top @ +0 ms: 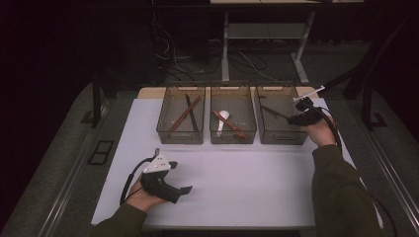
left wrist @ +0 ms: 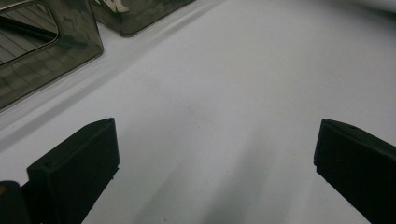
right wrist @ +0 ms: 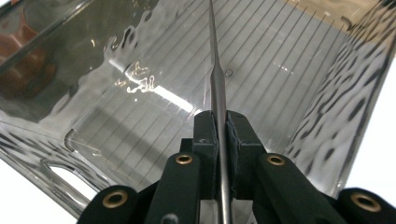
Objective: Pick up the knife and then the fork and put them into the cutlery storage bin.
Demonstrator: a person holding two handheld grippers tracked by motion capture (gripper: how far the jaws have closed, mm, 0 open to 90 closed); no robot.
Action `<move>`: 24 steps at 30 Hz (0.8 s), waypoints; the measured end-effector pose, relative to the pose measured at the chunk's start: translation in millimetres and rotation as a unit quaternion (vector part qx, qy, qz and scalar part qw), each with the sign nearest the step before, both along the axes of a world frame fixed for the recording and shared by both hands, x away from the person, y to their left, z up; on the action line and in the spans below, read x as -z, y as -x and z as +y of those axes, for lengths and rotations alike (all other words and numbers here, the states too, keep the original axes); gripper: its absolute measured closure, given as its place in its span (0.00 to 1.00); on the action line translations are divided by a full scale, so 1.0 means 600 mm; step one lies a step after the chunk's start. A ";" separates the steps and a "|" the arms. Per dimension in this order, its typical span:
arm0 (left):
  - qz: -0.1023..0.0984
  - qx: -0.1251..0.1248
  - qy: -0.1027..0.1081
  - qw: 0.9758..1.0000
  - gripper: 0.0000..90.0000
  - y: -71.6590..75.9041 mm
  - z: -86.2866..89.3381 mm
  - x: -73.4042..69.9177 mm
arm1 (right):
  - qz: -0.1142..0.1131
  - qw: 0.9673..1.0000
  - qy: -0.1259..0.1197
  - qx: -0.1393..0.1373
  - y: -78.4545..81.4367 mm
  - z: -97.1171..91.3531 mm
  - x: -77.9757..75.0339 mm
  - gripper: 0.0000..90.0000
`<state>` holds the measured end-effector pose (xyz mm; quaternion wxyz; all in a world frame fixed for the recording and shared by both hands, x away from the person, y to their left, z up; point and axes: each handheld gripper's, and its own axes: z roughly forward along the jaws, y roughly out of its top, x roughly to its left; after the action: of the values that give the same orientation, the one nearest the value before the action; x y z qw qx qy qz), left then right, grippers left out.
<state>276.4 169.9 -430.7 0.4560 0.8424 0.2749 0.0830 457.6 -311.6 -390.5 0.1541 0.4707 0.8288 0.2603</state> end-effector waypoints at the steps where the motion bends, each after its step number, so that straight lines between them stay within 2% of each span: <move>1: 0.000 0.000 0.000 1.000 0.00 0.000 0.000 0.000 | 0.002 1.000 0.004 -0.002 0.000 0.002 0.001 0.92; 10: 0.004 0.004 -0.002 1.000 0.00 0.001 -0.003 0.000 | 0.018 1.000 0.022 -0.004 -0.003 0.012 0.003 0.91; 18: 0.005 0.004 -0.001 1.000 0.00 0.001 -0.002 0.000 | -0.017 1.000 -0.006 0.009 0.001 -0.003 -0.006 0.64; 24: 0.006 0.004 -0.003 1.000 0.00 0.001 -0.003 0.000 | -0.046 0.997 -0.055 0.015 0.028 -0.019 -0.032 0.43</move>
<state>275.7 168.2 -430.7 0.4521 0.8453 0.2742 0.0772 440.5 -322.7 -371.6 0.1699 0.4781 0.7984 0.3242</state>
